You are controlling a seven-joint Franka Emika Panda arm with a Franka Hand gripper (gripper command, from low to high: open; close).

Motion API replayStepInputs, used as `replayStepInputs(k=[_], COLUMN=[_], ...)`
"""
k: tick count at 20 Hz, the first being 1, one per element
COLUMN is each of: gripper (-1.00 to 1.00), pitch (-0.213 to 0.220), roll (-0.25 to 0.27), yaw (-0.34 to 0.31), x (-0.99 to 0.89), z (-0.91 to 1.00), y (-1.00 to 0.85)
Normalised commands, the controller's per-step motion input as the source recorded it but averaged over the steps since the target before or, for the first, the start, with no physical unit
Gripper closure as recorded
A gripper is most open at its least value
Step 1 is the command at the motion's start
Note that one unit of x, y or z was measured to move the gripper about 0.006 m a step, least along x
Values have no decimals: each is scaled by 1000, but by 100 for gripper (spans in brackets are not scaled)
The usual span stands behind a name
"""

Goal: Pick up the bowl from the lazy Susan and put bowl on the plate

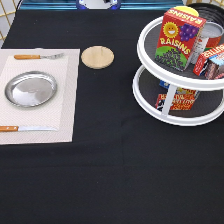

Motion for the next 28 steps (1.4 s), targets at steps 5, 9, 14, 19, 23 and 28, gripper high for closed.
replayStepInputs(k=[5,9,14,19,23,28], gripper=[-100,-100,-100,-100,-100,-100], pitch=[0,0,-82,-120,-36,2], roll=[221,107,61,29,28,30], yaw=[0,0,24,49,24,3], x=[557,238,-45,-113,29,40], z=[-73,-252,-482,-586,-395,-205], y=[173,126,19,179,339,278])
